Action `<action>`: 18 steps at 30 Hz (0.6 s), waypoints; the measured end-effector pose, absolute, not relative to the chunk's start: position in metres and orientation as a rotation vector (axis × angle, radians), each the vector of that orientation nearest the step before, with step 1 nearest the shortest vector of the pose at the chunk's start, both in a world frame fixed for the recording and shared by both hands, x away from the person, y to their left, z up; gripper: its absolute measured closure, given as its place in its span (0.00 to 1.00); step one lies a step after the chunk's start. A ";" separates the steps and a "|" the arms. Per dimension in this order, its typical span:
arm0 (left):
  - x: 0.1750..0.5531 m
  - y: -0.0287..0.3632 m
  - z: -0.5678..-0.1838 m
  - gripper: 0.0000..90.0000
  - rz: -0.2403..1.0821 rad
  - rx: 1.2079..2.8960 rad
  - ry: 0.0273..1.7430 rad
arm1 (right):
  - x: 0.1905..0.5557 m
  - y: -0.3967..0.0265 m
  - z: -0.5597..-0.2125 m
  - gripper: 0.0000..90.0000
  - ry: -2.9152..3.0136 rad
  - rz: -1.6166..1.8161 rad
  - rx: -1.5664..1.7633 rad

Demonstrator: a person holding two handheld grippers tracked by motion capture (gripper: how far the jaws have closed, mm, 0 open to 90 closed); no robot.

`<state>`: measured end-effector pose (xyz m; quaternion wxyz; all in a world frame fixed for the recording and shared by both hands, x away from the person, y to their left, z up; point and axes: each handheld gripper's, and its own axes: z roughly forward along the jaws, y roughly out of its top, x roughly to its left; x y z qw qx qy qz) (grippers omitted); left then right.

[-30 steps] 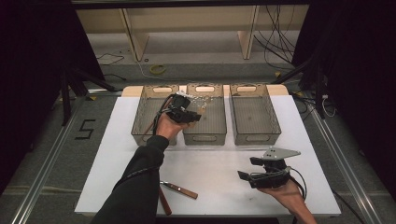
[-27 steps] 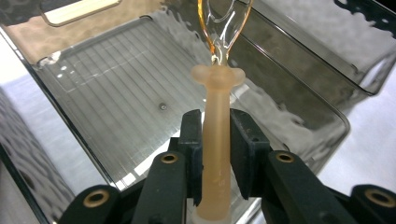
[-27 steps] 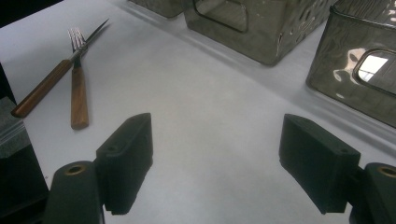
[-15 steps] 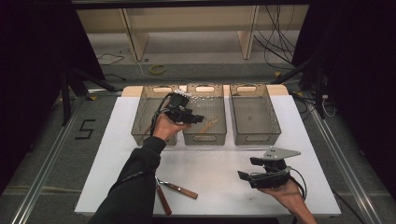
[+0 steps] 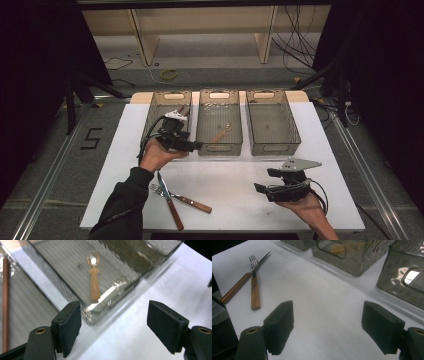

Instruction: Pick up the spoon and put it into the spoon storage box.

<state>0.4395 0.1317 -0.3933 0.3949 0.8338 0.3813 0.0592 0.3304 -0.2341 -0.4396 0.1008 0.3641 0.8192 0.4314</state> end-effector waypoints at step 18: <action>0.377 0.153 -0.424 0.39 0.063 2.162 0.896 | 0.329 -0.231 -0.441 0.30 2.437 1.261 1.071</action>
